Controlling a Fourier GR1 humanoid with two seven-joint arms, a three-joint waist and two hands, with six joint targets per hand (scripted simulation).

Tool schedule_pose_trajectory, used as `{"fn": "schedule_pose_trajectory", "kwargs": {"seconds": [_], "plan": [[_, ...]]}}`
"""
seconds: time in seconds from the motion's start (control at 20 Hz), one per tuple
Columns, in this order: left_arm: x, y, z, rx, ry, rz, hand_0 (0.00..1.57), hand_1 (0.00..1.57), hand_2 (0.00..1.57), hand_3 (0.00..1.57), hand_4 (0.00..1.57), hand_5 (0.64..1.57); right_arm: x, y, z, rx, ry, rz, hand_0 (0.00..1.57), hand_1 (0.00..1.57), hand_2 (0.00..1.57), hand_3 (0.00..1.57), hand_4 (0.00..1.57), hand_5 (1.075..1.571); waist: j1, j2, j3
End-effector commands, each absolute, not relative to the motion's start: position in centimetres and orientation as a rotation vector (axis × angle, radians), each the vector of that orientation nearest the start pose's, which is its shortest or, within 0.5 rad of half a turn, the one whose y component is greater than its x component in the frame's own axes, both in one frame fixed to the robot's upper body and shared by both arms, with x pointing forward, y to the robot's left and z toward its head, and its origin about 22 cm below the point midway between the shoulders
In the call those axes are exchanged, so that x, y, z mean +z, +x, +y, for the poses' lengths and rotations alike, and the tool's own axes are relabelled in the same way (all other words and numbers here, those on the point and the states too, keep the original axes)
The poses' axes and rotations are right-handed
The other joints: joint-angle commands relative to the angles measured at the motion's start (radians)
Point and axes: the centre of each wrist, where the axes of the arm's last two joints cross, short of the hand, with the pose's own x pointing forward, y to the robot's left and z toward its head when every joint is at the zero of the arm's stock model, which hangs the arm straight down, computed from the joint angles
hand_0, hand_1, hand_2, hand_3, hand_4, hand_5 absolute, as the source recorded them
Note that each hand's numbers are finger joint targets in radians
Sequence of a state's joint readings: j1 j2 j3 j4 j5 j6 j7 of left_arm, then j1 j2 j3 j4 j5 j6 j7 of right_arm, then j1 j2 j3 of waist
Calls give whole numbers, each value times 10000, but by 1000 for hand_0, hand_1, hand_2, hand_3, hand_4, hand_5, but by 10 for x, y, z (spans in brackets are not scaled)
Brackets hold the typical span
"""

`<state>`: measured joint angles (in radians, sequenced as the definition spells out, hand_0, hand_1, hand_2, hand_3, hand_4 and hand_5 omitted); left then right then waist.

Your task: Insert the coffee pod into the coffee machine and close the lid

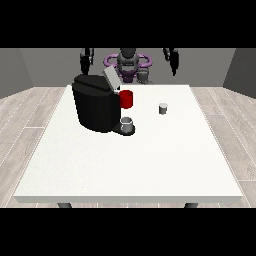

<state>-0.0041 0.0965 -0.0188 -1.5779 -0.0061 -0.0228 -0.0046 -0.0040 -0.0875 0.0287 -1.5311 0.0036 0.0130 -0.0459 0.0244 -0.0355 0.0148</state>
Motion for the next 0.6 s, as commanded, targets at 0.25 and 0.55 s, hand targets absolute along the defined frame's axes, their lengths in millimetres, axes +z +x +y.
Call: {"fn": "schedule_pose_trajectory", "kwargs": {"seconds": [0.25, 0.55], "plan": [[17, 245, 278, -4822, 1490, -16379, 0, 0, 0, 0, 0, 1571, -13, 238, -250, 544, -368, -15255, 0, 0, 0, 0, 0, 1571, -486, 134, -148], [33, 281, 322, -6198, 3520, -15802, 0, 0, 0, 0, 0, 1571, 25, 262, -217, 1185, -2433, -16777, 0, 0, 0, 0, 0, 1571, -1500, 1412, -162]]}}
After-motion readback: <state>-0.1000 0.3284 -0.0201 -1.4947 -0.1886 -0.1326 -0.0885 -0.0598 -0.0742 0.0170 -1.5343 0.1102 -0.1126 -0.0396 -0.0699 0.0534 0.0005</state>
